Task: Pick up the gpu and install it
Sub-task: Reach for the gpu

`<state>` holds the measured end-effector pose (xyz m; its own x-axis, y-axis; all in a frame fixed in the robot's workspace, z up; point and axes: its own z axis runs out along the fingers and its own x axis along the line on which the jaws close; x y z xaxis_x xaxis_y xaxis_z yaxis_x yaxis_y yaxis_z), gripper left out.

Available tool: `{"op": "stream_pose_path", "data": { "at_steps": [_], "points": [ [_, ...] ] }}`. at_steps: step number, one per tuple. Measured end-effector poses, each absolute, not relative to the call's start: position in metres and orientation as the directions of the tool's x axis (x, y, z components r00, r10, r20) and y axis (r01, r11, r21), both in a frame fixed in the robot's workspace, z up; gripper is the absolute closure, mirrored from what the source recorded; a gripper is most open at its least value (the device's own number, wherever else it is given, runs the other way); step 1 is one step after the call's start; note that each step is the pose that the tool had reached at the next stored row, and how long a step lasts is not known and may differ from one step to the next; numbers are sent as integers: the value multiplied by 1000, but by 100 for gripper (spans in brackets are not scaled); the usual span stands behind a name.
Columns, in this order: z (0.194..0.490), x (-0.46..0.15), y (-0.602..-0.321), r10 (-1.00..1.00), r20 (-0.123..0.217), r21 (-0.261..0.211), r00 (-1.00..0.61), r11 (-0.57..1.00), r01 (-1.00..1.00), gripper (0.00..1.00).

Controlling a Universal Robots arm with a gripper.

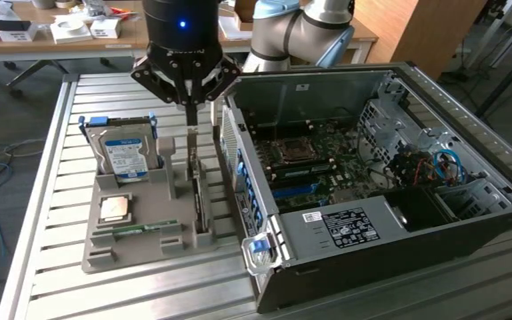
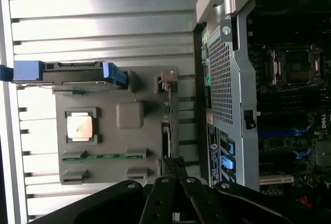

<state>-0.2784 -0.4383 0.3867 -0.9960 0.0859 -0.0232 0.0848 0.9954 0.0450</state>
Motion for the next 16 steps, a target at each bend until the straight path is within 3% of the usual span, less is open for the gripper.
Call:
{"op": "stream_pose_path", "data": {
  "at_steps": [16],
  "points": [
    [387,-282,-454,86,-23,45,-996,995,85,89]
  ]
}}
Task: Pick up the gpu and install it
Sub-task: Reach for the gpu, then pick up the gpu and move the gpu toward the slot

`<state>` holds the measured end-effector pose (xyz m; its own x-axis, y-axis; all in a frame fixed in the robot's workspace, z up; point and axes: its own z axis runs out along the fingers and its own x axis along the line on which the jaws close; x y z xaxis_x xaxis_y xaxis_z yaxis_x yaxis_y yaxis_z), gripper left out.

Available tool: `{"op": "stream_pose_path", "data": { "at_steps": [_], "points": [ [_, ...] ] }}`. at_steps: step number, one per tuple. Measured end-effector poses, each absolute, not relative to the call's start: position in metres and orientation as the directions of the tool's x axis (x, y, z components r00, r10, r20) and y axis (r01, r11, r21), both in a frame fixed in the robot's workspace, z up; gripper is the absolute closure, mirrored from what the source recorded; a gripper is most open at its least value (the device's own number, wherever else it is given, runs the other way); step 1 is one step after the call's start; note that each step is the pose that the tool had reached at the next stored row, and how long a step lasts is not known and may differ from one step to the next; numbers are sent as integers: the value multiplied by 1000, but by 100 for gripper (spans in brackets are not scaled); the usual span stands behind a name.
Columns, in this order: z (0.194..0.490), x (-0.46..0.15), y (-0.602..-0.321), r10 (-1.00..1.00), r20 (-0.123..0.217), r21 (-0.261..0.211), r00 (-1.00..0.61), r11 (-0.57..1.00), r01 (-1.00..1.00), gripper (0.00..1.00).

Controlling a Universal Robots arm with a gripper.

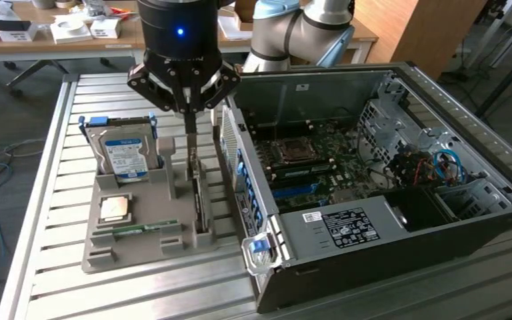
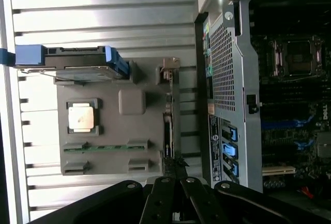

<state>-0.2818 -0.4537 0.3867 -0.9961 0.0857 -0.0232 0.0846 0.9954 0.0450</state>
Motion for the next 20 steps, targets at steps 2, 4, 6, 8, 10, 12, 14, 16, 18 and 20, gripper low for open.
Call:
{"op": "stream_pose_path", "data": {
  "at_steps": [2,4,6,8,10,12,14,16,18,20],
  "points": [
    [387,-282,-454,86,-23,45,-996,995,85,89],
    [387,-282,-454,86,-23,45,-996,995,85,89],
    [387,-282,-454,86,-23,45,-996,995,85,89],
    [387,-282,-454,86,-23,45,-996,995,85,89],
    [387,-282,-454,86,-23,45,-996,995,85,89],
    [387,-282,-454,86,-23,45,-996,995,85,89],
    [387,-282,-454,86,-23,45,-996,995,85,89],
    [387,-282,-454,86,-23,45,-996,995,85,89],
    [387,-282,-454,86,-23,45,-996,995,85,83],
    [387,-282,-454,86,-23,45,-996,995,85,77]
  ]
}}
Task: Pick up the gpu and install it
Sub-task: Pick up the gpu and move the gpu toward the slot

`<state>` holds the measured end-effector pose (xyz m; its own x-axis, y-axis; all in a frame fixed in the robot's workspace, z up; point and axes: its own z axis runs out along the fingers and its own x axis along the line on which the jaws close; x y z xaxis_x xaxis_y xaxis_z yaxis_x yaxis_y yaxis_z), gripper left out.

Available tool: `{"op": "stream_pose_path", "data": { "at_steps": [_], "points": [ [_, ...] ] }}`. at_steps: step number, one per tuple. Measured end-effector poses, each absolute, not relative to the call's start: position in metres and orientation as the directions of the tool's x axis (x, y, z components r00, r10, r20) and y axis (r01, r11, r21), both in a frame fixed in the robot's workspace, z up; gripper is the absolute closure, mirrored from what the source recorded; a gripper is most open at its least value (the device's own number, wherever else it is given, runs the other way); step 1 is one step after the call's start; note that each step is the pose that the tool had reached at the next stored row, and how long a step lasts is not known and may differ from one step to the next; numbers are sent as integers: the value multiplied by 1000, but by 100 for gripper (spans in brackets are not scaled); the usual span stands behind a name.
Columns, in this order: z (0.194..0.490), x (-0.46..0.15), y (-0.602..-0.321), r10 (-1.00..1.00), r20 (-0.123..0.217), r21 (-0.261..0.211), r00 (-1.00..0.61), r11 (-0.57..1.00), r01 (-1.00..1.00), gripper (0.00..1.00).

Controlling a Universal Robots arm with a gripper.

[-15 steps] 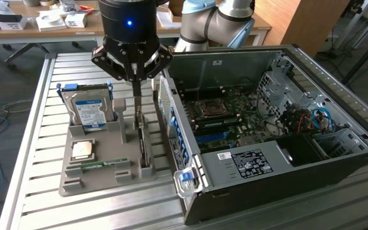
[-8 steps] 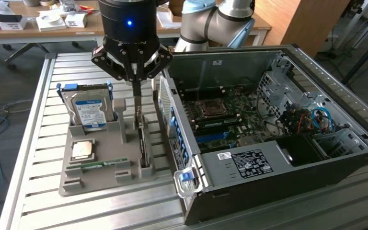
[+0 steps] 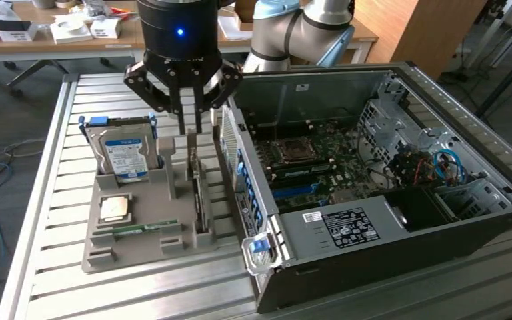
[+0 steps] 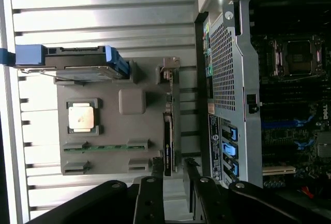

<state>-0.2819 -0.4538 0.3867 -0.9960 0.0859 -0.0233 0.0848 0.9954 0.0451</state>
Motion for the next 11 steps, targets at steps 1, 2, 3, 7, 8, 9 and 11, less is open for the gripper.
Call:
{"op": "stream_pose_path", "data": {
  "at_steps": [1,2,3,7,8,9,11],
  "points": [
    [387,-282,-454,86,-23,45,-996,995,85,71],
    [387,-282,-454,86,-23,45,-996,995,85,71],
    [387,-282,-454,86,-23,45,-996,995,85,65],
    [387,-282,-454,86,-23,45,-996,995,85,53],
    [387,-282,-454,86,-23,45,-996,995,85,53],
    [387,-282,-454,86,-23,45,-996,995,85,53],
    [384,-282,-454,86,-23,45,-996,995,85,53]
  ]
}}
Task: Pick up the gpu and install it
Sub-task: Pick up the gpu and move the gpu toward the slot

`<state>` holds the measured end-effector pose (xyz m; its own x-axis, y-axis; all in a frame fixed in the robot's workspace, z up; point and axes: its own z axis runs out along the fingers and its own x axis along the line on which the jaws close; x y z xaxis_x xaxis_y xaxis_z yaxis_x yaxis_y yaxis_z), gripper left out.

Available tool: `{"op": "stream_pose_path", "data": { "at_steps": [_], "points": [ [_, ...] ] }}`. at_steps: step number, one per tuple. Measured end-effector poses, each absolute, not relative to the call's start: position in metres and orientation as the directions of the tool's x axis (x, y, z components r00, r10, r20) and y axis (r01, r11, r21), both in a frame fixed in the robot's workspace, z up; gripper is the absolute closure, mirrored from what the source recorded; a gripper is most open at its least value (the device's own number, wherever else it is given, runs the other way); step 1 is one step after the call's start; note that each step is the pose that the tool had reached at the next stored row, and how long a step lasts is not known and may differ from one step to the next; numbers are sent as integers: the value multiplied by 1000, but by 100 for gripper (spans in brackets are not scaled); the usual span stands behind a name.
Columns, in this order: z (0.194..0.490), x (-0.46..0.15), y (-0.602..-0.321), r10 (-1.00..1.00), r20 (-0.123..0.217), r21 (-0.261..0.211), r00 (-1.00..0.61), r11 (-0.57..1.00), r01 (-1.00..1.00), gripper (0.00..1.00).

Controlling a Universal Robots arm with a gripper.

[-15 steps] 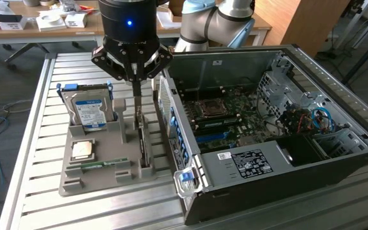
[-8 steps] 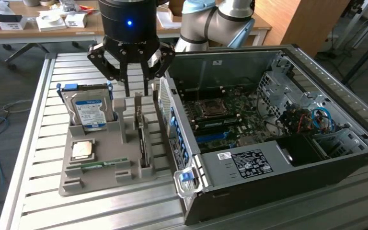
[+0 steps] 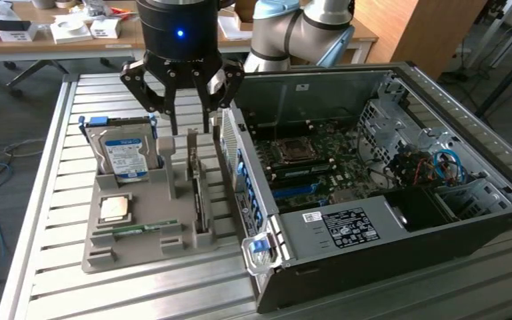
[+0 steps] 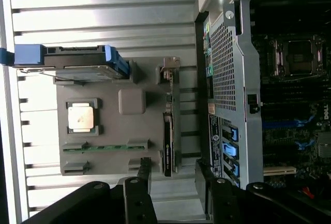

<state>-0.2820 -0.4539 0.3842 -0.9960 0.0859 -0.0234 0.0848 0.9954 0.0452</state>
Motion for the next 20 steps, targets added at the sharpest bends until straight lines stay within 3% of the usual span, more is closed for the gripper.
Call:
{"op": "stream_pose_path", "data": {
  "at_steps": [20],
  "points": [
    [348,-282,-454,86,-23,45,-996,995,85,53]
  ]
}}
